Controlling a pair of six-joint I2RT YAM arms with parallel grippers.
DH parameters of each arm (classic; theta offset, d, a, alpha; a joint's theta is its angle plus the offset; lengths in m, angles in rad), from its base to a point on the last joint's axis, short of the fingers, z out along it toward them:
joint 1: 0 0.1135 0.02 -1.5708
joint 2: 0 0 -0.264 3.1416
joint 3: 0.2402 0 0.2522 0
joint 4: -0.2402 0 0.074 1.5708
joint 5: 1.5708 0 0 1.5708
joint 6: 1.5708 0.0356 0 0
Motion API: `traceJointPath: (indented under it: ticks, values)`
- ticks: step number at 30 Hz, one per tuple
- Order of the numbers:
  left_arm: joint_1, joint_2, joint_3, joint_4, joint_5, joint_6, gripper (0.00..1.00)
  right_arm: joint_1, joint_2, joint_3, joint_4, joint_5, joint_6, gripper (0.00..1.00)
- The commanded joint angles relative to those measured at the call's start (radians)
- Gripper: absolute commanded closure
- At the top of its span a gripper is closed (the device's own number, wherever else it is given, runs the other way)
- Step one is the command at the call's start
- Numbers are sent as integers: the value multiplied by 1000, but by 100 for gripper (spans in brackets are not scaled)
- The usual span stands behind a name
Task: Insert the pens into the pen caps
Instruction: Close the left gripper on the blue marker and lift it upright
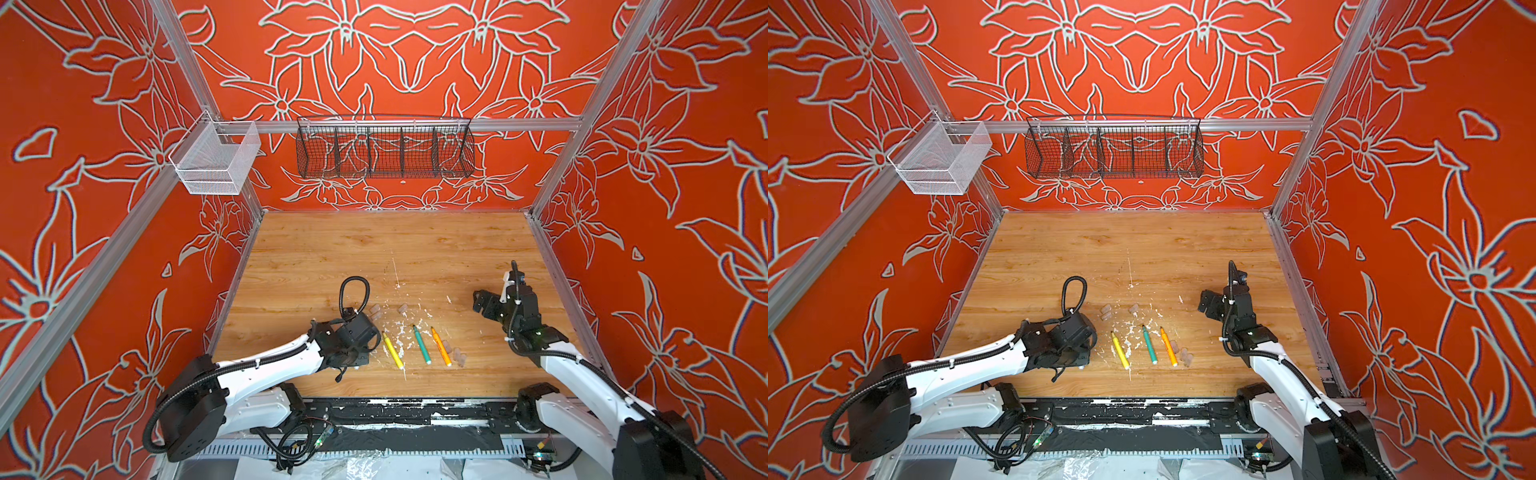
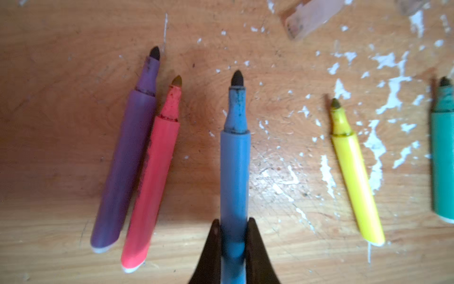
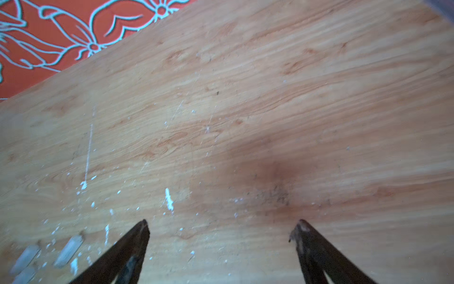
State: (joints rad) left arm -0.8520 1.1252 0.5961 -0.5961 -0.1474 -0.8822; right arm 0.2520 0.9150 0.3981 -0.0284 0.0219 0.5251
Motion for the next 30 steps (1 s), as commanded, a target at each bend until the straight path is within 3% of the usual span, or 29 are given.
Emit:
traceJointPath:
  ticks: [1,7,14,20,27,30]
  values:
    - [-4,-49,7,37,3,43,100,103,-81,32,-82,-87,98,5]
    - [-4,-127,54,99,-11,137,100,341,-141,69,-8,-95,223,6]
    - [-4,-202,10,308,-25,306,100,558,42,150,251,-71,253,12]
    - [-4,-270,24,419,-31,436,100,672,219,298,320,-34,256,19]
    - [-4,-354,9,427,79,480,100,783,327,410,339,26,227,24]
    - [-4,-384,-4,417,110,472,100,813,360,424,337,72,229,34]
